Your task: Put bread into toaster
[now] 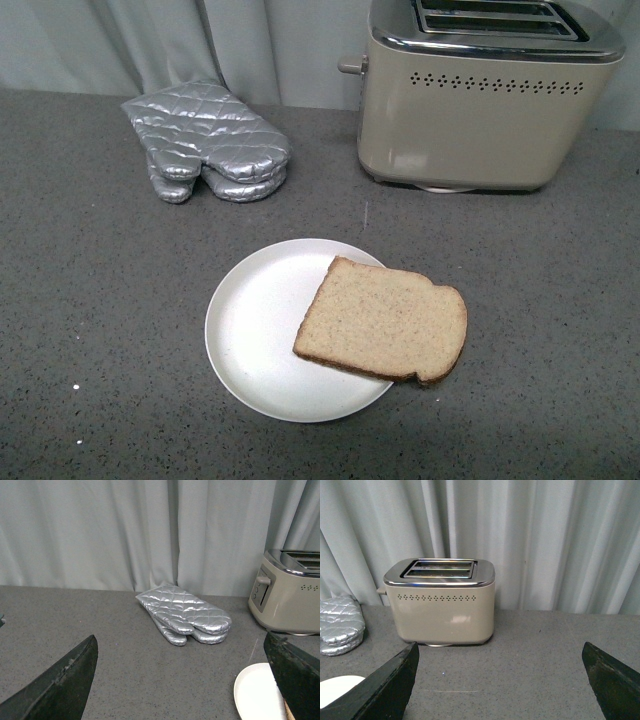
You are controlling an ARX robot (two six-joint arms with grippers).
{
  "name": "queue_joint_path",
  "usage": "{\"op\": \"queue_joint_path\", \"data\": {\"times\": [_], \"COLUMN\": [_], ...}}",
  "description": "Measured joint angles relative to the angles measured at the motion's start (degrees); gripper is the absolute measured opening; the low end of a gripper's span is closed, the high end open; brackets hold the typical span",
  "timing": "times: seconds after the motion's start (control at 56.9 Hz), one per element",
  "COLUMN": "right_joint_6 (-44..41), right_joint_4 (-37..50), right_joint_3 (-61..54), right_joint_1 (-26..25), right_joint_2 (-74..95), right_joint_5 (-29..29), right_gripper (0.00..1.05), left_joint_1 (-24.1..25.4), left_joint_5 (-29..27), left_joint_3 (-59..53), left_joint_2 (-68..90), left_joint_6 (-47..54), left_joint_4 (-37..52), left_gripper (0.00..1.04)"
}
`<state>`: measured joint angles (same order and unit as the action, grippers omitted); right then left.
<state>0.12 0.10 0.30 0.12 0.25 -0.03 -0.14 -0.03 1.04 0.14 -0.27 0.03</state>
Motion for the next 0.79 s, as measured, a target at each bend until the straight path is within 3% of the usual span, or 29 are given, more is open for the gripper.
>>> {"op": "queue_joint_path", "data": {"times": [0.563, 0.58, 0.598, 0.651, 0.791], "right_joint_6": [0.0, 0.0, 0.0, 0.0, 0.0], "right_joint_4": [0.0, 0.0, 0.0, 0.0, 0.0], "right_joint_3": [0.0, 0.0, 0.0, 0.0, 0.0], "right_joint_1": [0.0, 0.0, 0.0, 0.0, 0.0], "right_joint_2": [0.0, 0.0, 0.0, 0.0, 0.0], "right_joint_5": [0.0, 0.0, 0.0, 0.0, 0.0], "right_gripper": [0.95, 0.95, 0.95, 0.95, 0.95], "left_joint_1": [0.0, -0.3, -1.9, -4.1, -1.5], "left_joint_5": [0.0, -0.9, -6.6, -16.1, -14.3], "left_joint_3": [0.0, 0.2, 1.4, 3.9, 4.4], "left_joint_2": [0.0, 0.4, 2.0, 9.6, 22.8], "left_joint_6": [0.0, -0.4, -2.5, -9.2, -13.9], "left_joint_4": [0.0, -0.5, -4.2, -9.9, -3.8], "left_gripper": [0.98, 0.98, 0.98, 0.98, 0.98]}}
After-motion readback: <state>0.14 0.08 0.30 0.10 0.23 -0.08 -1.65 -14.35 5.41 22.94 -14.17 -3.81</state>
